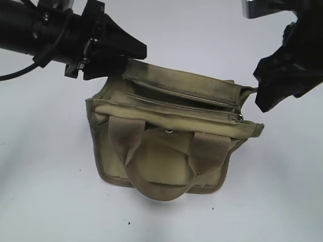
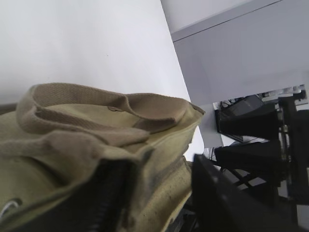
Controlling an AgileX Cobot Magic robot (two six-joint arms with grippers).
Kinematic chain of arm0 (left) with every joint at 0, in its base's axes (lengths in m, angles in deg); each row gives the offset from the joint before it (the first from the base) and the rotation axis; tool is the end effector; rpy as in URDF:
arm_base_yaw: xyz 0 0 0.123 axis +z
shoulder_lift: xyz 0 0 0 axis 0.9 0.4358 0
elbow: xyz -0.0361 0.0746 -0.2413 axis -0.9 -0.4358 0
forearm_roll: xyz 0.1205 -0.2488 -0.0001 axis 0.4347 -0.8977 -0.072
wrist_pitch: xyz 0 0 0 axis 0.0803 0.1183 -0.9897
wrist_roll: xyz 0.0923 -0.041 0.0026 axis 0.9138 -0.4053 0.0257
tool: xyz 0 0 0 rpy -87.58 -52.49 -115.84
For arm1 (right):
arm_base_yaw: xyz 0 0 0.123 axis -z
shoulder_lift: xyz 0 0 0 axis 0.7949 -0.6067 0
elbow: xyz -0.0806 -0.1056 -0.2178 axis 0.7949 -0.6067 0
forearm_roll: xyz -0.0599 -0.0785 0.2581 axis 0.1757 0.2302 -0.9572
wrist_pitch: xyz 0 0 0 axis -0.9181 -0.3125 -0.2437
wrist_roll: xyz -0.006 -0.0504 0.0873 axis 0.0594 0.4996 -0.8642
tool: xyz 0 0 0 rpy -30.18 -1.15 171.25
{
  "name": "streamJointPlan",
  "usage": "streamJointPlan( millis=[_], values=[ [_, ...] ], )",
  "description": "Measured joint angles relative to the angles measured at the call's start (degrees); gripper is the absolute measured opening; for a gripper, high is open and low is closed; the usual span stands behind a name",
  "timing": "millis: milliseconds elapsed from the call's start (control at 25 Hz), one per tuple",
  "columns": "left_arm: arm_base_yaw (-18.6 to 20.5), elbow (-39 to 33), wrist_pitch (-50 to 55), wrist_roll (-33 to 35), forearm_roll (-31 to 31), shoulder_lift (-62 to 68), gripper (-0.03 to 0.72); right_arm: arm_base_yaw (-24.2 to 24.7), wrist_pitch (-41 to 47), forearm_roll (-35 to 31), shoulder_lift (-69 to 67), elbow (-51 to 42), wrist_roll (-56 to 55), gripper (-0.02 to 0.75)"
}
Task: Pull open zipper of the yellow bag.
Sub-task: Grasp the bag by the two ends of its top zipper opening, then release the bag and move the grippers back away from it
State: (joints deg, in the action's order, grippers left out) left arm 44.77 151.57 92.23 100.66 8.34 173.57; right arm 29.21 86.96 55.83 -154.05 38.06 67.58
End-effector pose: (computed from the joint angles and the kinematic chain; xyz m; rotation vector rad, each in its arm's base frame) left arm 0.3129 -0.1911 0.2219 0.3163 2.4006 -1.3843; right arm 0.2923 0.1293 0.2537 -0.8087 2.8299 0.0743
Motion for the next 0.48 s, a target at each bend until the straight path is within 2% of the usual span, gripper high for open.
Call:
streamJointPlan(
  millis=[40,120,280,400,480],
  values=[
    [0.0,0.0,0.2,0.0,0.8,-0.5,0.437,0.0,0.1,0.2,1.2,0.0,0.0,0.529],
    [0.1,0.0,1.2,0.0,3.5,-2.4,0.531,0.0,0.1,0.3,4.0,0.0,0.0,0.615],
    [0.9,0.1,3.0,-2.5,12.3,-9.3,0.570,0.0,0.1,-0.4,11.2,0.0,-0.1,0.626],
    [1.2,0.1,3.6,-10.9,27.1,-17.1,0.573,0.0,0.1,-1.7,17.0,0.0,-0.8,0.596],
    [1.2,0.1,5.5,-19.2,39.9,-22.8,0.575,0.0,0.1,-2.2,20.8,-0.1,-1.4,0.585]
  ],
)
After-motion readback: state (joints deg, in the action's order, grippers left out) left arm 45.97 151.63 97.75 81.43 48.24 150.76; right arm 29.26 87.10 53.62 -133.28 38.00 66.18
